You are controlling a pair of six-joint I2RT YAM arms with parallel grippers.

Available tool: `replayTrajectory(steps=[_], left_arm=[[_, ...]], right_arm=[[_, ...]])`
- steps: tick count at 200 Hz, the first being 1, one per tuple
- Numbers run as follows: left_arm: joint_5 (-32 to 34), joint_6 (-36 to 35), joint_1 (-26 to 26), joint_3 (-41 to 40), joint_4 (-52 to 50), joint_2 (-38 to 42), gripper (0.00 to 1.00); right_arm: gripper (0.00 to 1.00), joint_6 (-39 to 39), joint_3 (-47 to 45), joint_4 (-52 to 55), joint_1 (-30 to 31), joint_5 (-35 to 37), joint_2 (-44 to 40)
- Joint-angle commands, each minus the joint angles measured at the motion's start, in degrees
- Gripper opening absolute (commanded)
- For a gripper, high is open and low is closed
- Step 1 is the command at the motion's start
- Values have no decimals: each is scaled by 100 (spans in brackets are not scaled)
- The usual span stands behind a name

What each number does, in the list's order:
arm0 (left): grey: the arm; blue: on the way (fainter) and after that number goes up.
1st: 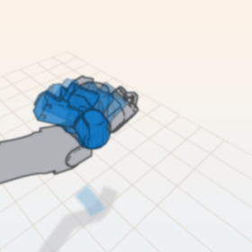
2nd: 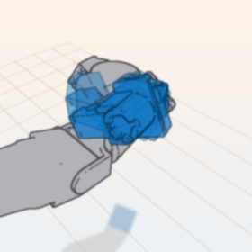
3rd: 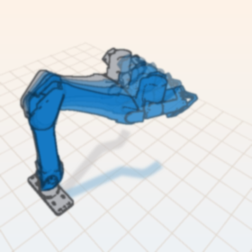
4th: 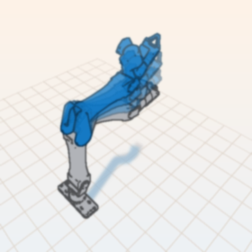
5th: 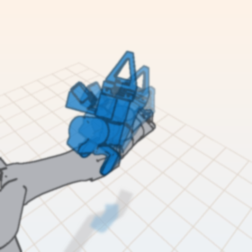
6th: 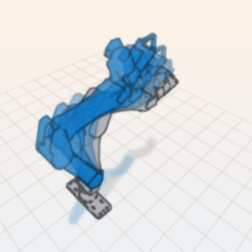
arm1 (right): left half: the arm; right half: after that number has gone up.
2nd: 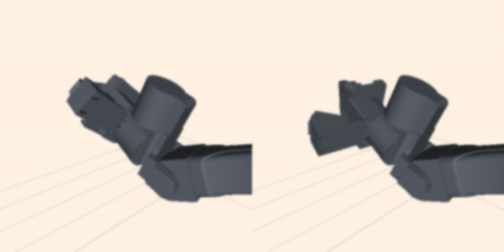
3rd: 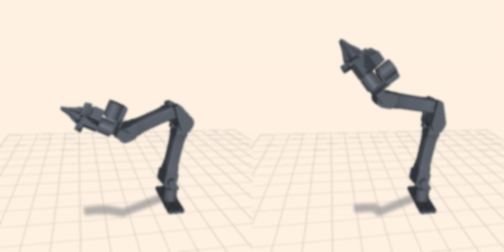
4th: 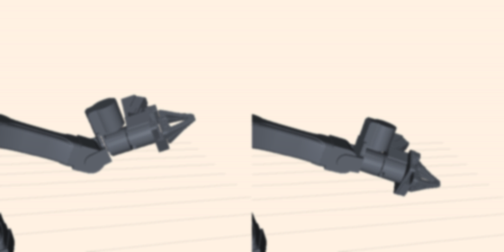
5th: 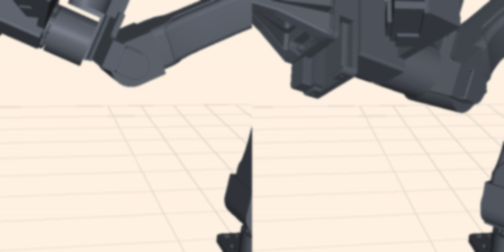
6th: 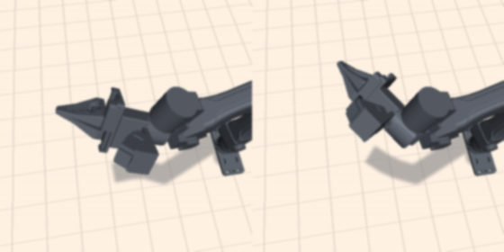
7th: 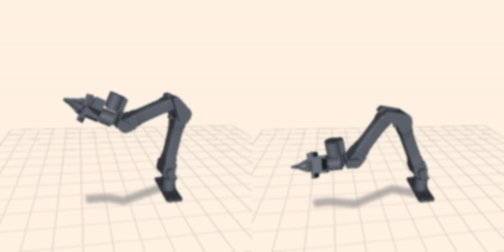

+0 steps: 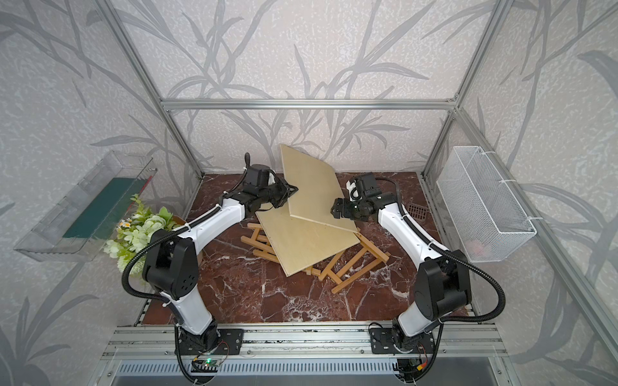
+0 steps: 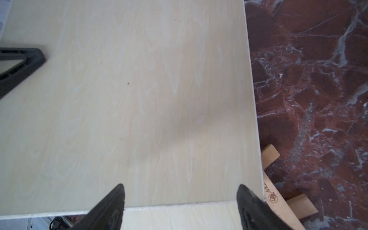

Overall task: Assemble the easel
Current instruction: Pick up the drawing board, then adjust the easel at the center of the board.

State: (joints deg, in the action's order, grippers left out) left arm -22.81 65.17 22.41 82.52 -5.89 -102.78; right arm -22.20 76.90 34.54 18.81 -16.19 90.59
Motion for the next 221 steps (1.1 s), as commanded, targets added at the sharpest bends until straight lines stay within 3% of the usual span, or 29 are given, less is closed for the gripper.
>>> replayTrajectory(steps=[1, 52, 98, 122, 162, 221], left_arm=[[383, -182, 297, 614, 1253, 221, 0], [2018, -1478, 1158, 628, 1308, -105, 0], [2628, -1925, 1418, 528, 990, -44, 0], [3133, -2402, 1485, 743, 277, 121, 0], [3577, -3042, 1487, 1213, -1184, 149, 0], [3794, -3339, 1461, 1420, -2237, 54, 0]], right_arm=[[87, 90, 106, 160, -91, 158, -182], [87, 151, 59, 105, -184, 126, -208], [87, 140, -142, 66, -184, 42, -328], [87, 132, -269, 72, -184, -27, -366], [87, -37, -672, 94, -176, -59, -441], [85, -69, -1397, 406, -98, -8, -628]])
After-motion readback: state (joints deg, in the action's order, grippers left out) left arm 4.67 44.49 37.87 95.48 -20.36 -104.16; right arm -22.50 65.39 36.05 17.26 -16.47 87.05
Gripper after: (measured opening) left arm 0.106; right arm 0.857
